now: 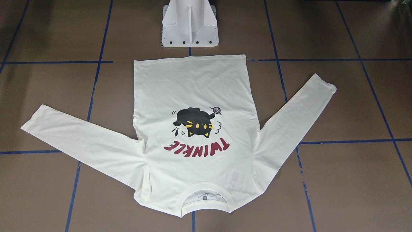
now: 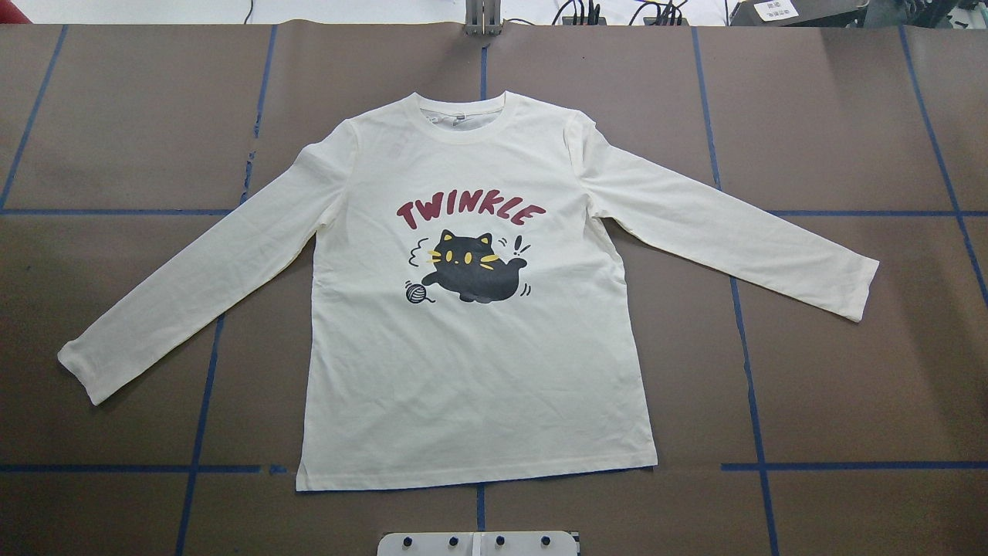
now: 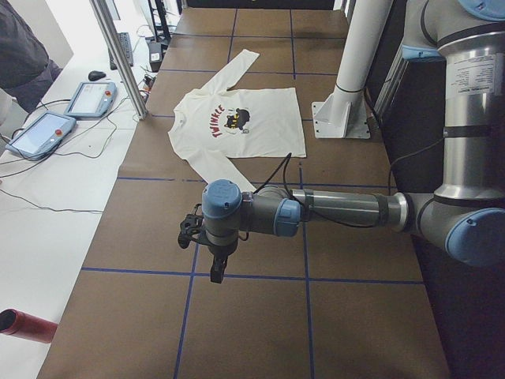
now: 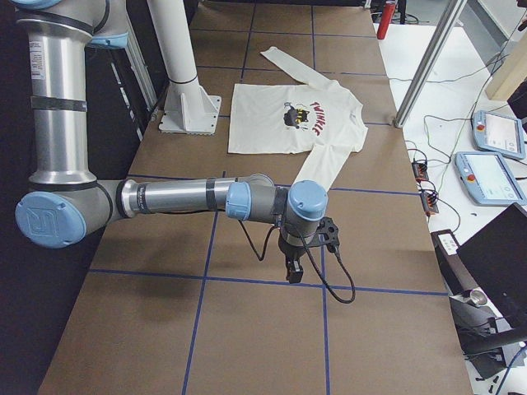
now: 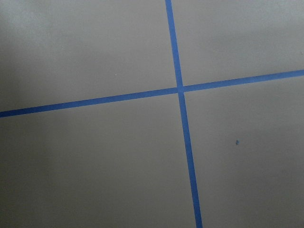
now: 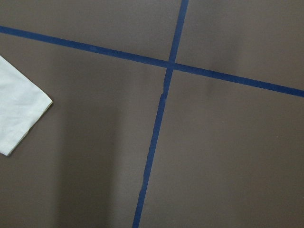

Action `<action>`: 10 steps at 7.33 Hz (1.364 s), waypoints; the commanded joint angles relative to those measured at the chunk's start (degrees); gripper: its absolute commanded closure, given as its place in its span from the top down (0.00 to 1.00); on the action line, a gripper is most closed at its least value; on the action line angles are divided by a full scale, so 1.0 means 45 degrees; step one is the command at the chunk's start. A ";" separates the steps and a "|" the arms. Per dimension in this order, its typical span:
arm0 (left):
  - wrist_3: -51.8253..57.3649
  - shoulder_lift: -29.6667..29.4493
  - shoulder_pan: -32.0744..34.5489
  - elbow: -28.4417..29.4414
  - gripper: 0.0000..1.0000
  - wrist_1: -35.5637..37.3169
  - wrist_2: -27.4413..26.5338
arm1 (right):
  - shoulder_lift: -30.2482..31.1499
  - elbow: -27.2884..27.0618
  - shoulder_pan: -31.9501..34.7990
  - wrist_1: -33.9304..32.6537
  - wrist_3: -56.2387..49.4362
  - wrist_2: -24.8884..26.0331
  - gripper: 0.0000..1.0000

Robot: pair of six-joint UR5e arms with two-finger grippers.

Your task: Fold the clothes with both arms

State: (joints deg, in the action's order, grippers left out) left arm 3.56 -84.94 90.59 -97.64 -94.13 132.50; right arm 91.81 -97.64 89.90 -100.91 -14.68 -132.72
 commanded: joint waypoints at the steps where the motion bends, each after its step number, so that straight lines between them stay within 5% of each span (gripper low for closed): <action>1: 0.0048 0.0008 0.0005 -0.0020 1.00 -0.0039 0.0029 | -0.0051 0.0018 0.0003 0.0002 0.0021 -0.0038 1.00; 5: 0.0069 -0.0516 -0.0033 0.0175 1.00 -0.1444 0.0030 | -0.1594 0.0540 -0.0113 0.0099 0.1537 -0.0897 1.00; 8: 0.0049 -0.0753 -0.0073 0.0156 1.00 -0.1484 0.0146 | -0.0076 0.1149 -0.2740 0.6541 0.6153 -0.0725 1.00; 10: 0.0068 -0.1164 -0.0073 0.0292 1.00 -0.1484 0.0146 | -0.0109 0.1287 -0.5062 0.8919 0.9674 -0.0025 1.00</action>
State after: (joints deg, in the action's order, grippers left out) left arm 3.87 -89.48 90.27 -96.54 -100.78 133.11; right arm 91.08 -92.17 74.09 -68.43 18.78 -135.28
